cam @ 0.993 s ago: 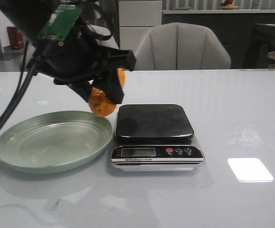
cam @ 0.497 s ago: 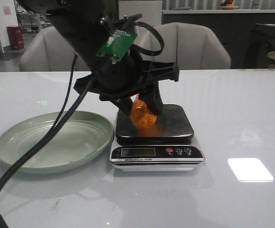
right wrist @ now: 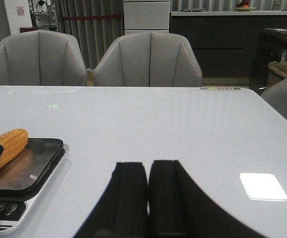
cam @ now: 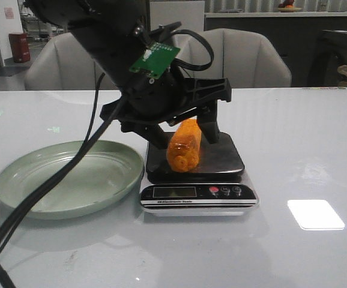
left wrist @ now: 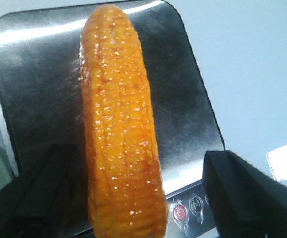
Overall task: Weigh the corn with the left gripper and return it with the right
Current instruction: 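Lift the corn with the left gripper and lower it onto the scale, then open the left gripper and raise it away from the corn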
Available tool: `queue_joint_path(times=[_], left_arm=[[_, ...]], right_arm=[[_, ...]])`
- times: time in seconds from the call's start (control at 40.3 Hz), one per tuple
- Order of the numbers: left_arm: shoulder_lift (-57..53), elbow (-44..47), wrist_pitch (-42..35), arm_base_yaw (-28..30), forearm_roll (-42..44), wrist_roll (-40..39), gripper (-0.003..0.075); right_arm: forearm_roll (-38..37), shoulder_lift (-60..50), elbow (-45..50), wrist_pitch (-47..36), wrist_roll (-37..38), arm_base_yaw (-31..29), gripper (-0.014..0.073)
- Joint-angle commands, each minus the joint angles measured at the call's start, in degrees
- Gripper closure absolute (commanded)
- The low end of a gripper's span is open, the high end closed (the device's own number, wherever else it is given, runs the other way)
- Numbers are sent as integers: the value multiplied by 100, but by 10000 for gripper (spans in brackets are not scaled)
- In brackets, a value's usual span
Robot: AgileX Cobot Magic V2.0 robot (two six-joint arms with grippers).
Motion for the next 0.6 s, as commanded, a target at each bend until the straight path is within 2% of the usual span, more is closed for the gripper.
queue_joint_path(times=[0.0, 0.248, 0.571], left_arm=[[-612, -199, -211, -35, 164, -5, 149], [-1458, -28, -19, -35, 759, -5, 149], [-2981, 1266, -503, -35, 999, -5, 149]], right_arm=[[-44, -113, 20, -469, -38, -29, 428], [-44, -113, 20, -469, -38, -29, 428], [-44, -113, 20, -469, -38, -29, 428]])
